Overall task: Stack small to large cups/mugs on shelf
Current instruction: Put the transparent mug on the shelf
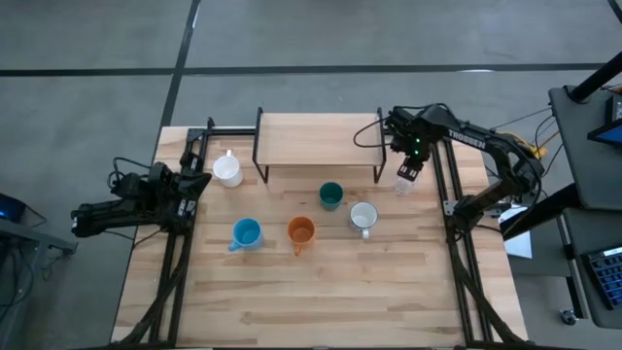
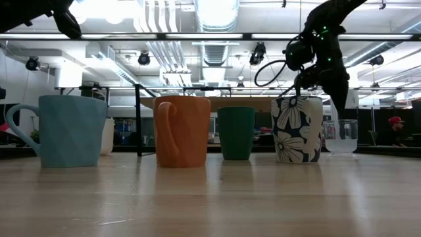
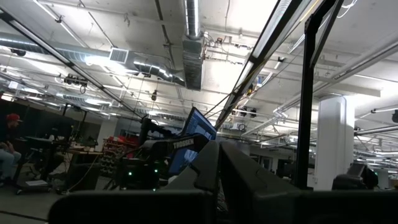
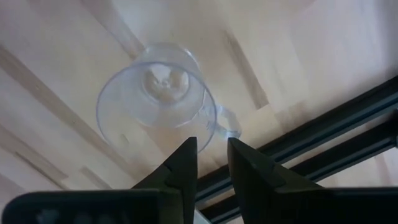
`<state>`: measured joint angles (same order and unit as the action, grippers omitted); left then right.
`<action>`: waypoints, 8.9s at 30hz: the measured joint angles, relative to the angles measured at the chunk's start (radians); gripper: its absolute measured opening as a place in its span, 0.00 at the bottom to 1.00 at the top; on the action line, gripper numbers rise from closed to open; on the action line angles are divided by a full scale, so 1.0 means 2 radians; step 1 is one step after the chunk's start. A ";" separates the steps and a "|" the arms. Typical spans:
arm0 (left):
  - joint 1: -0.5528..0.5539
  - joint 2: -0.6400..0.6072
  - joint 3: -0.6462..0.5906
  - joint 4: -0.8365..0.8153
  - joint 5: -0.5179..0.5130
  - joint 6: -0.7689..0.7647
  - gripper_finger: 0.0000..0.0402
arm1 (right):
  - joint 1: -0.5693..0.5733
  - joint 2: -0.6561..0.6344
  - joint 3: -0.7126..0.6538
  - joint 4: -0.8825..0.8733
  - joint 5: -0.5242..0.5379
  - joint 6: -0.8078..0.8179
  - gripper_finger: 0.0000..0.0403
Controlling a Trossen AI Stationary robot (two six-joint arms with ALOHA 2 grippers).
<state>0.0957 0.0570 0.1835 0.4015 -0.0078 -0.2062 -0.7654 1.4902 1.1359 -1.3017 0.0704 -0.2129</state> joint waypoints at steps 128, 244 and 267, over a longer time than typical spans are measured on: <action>0.000 0.000 0.000 0.000 0.000 0.000 0.00 | -0.033 -0.001 -0.061 0.074 -0.039 0.102 0.21; 0.000 0.000 0.000 -0.027 0.005 -0.026 0.00 | -0.033 -0.021 -0.029 0.039 -0.039 0.080 0.24; 0.000 0.000 0.000 -0.026 0.007 -0.026 0.00 | -0.029 -0.021 -0.052 0.068 -0.061 0.080 0.25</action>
<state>0.0959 0.0570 0.1829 0.3488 0.0055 -0.2573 -0.8242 1.4490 1.0319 -1.1651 -0.0507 -0.0525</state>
